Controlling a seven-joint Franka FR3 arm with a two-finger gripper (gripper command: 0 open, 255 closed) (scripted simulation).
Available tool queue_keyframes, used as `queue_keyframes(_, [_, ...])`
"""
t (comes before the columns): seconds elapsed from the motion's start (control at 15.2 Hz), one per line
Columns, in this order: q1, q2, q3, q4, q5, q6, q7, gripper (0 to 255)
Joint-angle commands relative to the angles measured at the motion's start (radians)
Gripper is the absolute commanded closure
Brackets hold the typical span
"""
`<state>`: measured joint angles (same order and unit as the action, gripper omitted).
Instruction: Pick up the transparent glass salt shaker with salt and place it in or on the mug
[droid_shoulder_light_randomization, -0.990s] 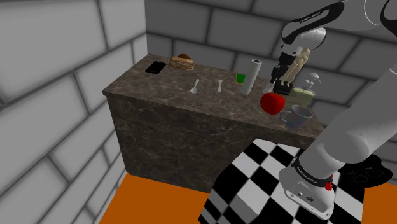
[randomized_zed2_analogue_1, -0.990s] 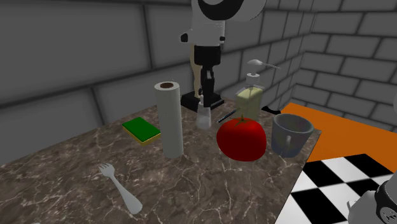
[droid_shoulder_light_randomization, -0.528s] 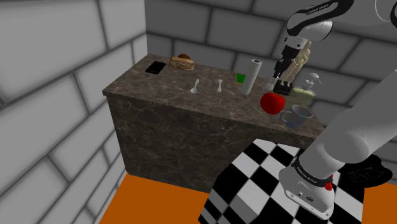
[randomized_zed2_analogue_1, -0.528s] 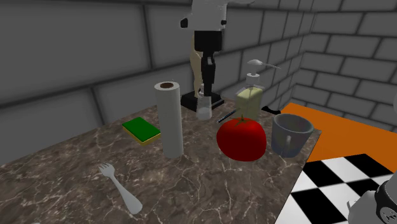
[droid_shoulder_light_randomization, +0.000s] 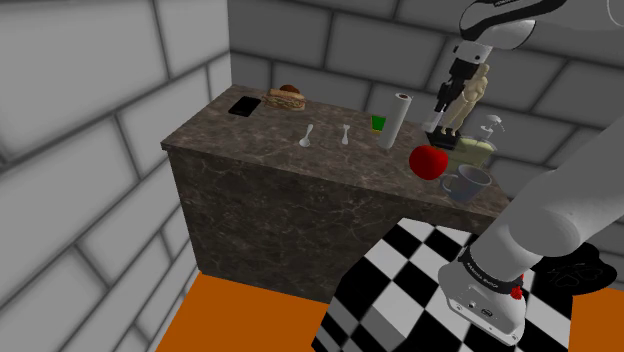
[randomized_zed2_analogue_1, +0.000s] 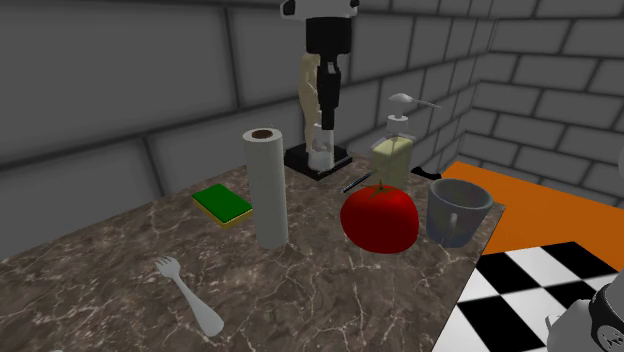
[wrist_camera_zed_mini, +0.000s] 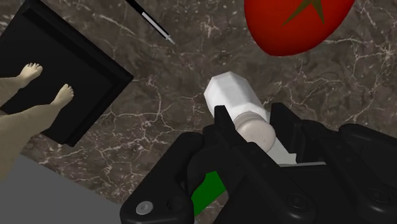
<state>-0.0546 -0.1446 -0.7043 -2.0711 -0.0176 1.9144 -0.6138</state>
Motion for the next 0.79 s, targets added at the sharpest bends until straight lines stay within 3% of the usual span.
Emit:
queue_keyframes(0.0, [0.001,-0.002,0.002,0.025,-0.001,-0.027,0.003,255])
queue_keyframes(0.66, [0.004,-0.020,0.013,0.139,-0.010,-0.155,0.018,255])
queue_keyframes(0.73, [0.000,-0.071,0.026,0.101,-0.040,-0.158,0.039,255])
